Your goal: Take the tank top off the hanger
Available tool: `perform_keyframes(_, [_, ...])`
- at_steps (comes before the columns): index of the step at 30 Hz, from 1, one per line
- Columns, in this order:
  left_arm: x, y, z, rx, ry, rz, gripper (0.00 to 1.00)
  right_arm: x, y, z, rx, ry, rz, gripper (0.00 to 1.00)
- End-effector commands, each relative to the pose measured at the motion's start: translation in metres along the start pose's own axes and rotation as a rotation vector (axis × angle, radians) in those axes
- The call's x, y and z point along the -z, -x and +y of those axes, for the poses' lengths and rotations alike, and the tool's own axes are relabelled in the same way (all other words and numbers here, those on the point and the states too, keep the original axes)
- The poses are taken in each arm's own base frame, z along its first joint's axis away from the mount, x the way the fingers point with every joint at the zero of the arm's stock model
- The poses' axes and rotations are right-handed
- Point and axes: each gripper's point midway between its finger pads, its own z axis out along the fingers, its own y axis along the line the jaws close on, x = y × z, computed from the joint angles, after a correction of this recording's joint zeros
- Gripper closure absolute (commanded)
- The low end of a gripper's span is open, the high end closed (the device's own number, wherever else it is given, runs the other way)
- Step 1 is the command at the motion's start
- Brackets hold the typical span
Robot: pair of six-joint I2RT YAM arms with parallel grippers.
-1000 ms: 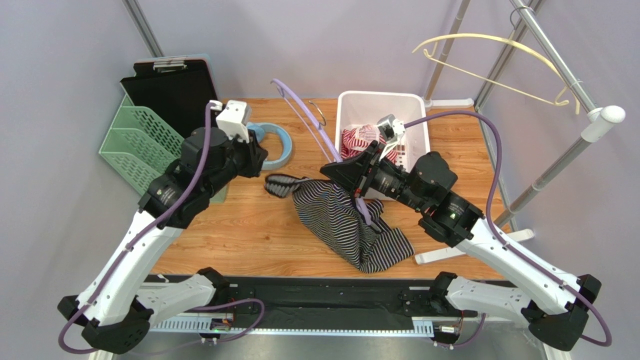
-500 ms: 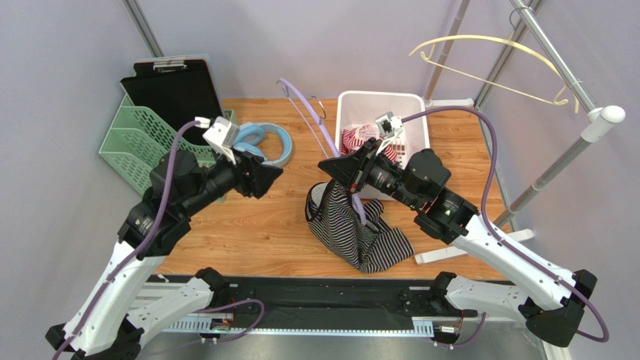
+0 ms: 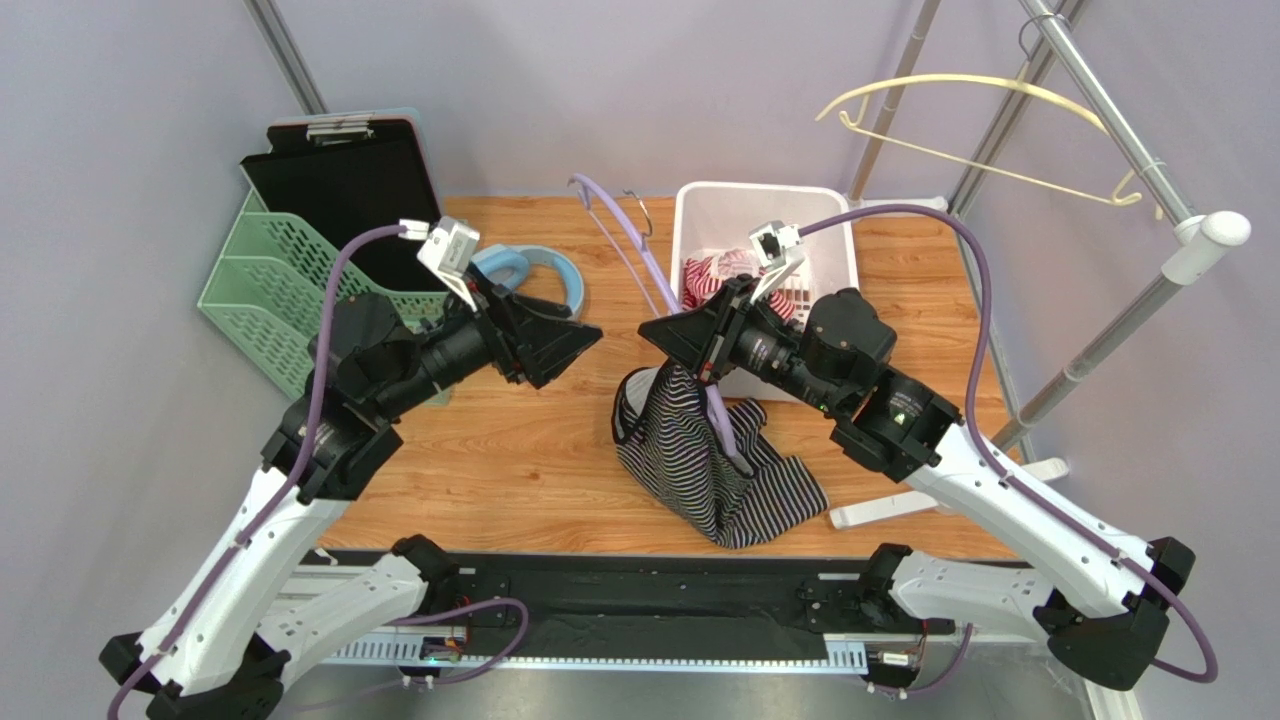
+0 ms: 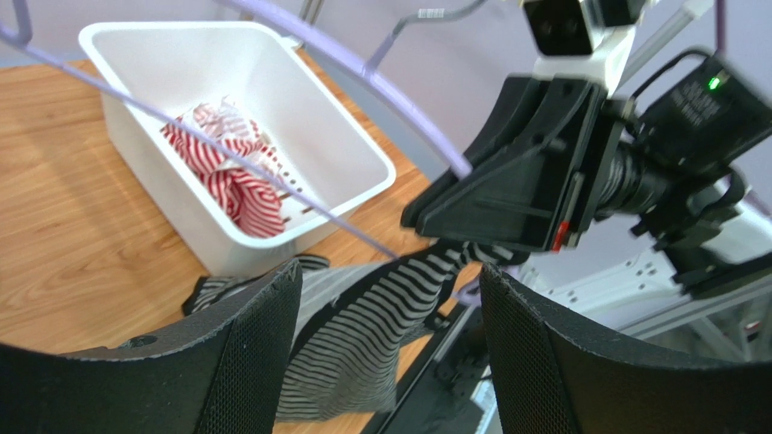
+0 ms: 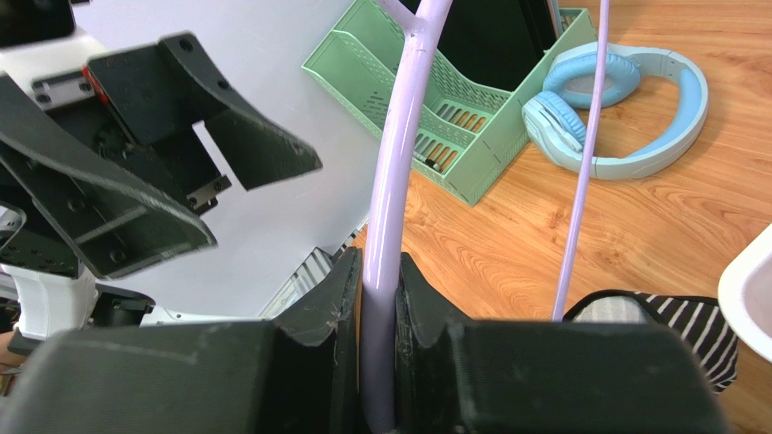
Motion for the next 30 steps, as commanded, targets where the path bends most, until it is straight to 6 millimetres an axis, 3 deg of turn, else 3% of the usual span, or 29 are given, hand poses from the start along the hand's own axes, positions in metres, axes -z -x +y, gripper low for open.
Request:
perform_keyframes(1, [-0.015,0.046,-0.016,0.093,-0.030,-0.125,0.23,0.005,0.021,0.031,-0.020,0.110,-0.050,1.00])
perform_keyframes(11, [-0.033,0.074,0.021,0.392,0.139,-0.288,0.23,0.015,0.012,0.039,-0.029,0.164,-0.020,1.00])
perform_keyframes(16, [-0.039,0.084,0.025,0.454,0.143,-0.329,0.25,0.020,0.009,0.042,-0.017,0.186,-0.003,1.00])
perform_keyframes(25, [-0.069,0.068,0.027,0.579,0.119,-0.234,0.28,0.024,0.005,0.050,0.002,0.239,0.017,1.00])
perform_keyframes(29, [-0.077,0.071,0.026,0.559,0.096,-0.233,0.46,0.025,0.000,0.050,0.001,0.246,0.037,1.00])
perform_keyframes(30, [-0.081,0.069,0.025,0.544,0.088,-0.218,0.61,0.026,-0.001,0.050,0.000,0.242,0.043,1.00])
